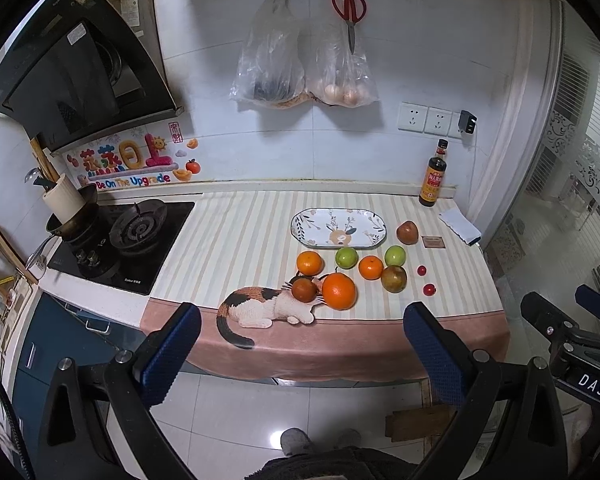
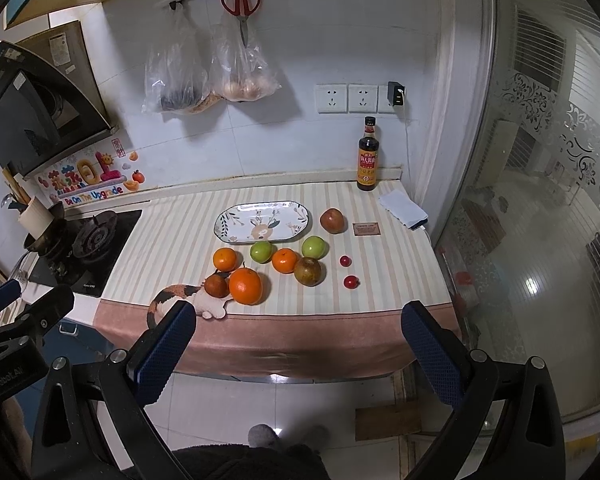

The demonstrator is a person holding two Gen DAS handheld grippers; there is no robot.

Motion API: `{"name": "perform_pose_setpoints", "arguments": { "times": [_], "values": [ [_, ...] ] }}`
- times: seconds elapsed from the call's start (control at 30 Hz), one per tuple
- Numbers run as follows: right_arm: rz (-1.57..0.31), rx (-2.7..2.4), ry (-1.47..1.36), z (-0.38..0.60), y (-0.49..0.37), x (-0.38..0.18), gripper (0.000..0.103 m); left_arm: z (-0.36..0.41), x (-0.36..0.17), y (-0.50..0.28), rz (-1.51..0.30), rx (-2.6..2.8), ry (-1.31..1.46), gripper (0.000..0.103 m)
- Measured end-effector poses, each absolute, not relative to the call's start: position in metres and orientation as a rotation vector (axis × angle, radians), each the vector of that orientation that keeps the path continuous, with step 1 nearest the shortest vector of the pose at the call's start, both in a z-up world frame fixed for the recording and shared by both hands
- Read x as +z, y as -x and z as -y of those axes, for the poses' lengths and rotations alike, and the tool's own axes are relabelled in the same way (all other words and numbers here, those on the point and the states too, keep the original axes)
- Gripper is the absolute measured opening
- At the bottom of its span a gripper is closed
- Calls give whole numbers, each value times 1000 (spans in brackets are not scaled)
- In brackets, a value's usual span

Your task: Organize fruits

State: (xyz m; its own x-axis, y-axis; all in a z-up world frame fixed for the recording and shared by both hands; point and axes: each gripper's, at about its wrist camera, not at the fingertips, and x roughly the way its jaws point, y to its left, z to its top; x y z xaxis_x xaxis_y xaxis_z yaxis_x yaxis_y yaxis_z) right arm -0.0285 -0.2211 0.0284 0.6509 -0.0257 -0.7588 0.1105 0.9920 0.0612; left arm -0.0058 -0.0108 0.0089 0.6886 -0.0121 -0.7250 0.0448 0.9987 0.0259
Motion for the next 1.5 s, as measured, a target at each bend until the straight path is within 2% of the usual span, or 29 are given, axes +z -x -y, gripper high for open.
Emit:
{"name": "perform_pose_setpoints", "arguments": {
  "times": [1.5],
  "values": [
    [-869,-73,-122,221,10,21,103,16,5,5,-808,-33,-42,103]
  ]
}}
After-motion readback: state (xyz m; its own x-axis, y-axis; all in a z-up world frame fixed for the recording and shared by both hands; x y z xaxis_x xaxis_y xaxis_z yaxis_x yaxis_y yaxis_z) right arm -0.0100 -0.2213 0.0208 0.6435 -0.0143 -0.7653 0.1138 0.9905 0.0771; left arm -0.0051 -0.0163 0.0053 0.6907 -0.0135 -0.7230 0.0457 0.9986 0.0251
